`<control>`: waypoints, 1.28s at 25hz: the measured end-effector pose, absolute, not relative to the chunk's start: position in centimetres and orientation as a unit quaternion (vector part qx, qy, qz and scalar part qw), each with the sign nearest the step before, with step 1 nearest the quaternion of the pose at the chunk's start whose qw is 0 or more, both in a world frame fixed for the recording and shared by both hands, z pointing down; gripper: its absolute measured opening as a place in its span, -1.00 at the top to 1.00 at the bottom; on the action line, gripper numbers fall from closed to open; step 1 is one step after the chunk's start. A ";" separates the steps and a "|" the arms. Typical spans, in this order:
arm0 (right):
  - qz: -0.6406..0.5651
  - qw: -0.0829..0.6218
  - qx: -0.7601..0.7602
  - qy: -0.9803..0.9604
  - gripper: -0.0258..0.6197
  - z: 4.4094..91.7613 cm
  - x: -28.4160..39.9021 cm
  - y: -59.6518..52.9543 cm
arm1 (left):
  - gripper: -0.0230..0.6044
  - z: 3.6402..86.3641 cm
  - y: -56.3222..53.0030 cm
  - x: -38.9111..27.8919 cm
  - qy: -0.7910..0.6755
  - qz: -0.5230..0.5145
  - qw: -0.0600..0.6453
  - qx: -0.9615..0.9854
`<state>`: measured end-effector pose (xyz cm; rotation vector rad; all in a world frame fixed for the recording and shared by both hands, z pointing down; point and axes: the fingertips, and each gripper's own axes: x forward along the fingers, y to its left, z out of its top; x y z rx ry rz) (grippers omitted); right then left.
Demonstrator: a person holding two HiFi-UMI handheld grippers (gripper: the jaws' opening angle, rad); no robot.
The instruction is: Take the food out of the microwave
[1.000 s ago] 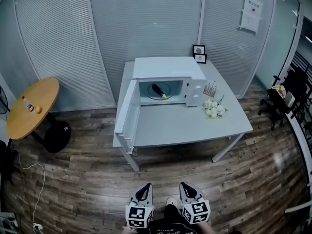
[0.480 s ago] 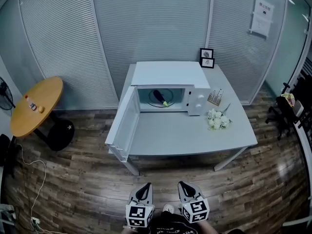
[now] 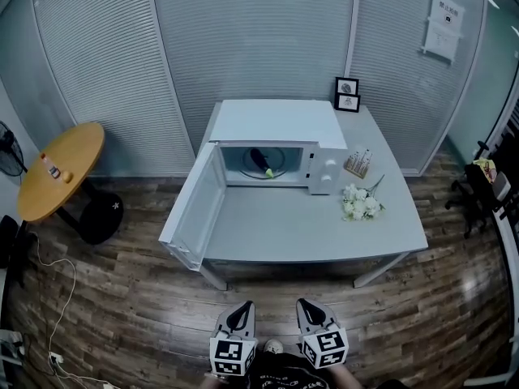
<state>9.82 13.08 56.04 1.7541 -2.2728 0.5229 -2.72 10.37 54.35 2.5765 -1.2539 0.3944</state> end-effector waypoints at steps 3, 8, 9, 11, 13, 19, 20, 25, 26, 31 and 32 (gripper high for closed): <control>0.189 0.107 0.598 -0.772 0.91 56.3 9.9 12.8 | 0.90 54.4 9.8 -2.5 -0.430 0.136 0.126 0.883; 0.197 0.098 0.603 -0.767 0.91 56.4 10.5 11.6 | 0.90 55.3 8.4 -1.6 -0.419 0.141 0.131 0.887; 0.199 0.095 0.607 -0.764 0.91 56.5 10.8 11.2 | 0.90 55.4 8.0 -1.3 -0.415 0.140 0.130 0.889; 0.207 0.088 0.615 -0.756 0.91 56.7 11.5 10.4 | 0.90 55.5 7.0 -0.7 -0.408 0.139 0.128 0.893; 0.212 0.086 0.623 -0.748 0.91 56.9 12.2 9.6 | 0.90 55.5 5.8 -0.2 -0.403 0.139 0.126 0.896; 0.206 0.095 0.631 -0.742 0.91 56.7 13.2 5.2 | 0.90 55.2 0.7 0.5 -0.396 0.133 0.120 0.900; 0.204 0.096 0.632 -0.742 0.91 56.6 13.2 4.4 | 0.90 55.2 -0.1 0.6 -0.394 0.133 0.119 0.902; 0.201 0.100 0.634 -0.740 0.91 56.4 13.4 0.5 | 0.90 54.9 -4.3 1.2 -0.388 0.132 0.119 0.904; 0.201 0.100 0.635 -0.739 0.91 56.3 13.3 -0.2 | 0.90 54.7 -5.2 1.4 -0.386 0.130 0.117 0.906; 0.194 0.104 0.641 -0.735 0.91 55.9 13.0 -3.7 | 0.90 53.7 -8.8 2.1 -0.370 0.122 0.111 0.914; 0.192 0.107 0.641 -0.735 0.91 55.8 12.9 -4.2 | 0.90 53.5 -9.3 2.2 -0.367 0.121 0.109 0.916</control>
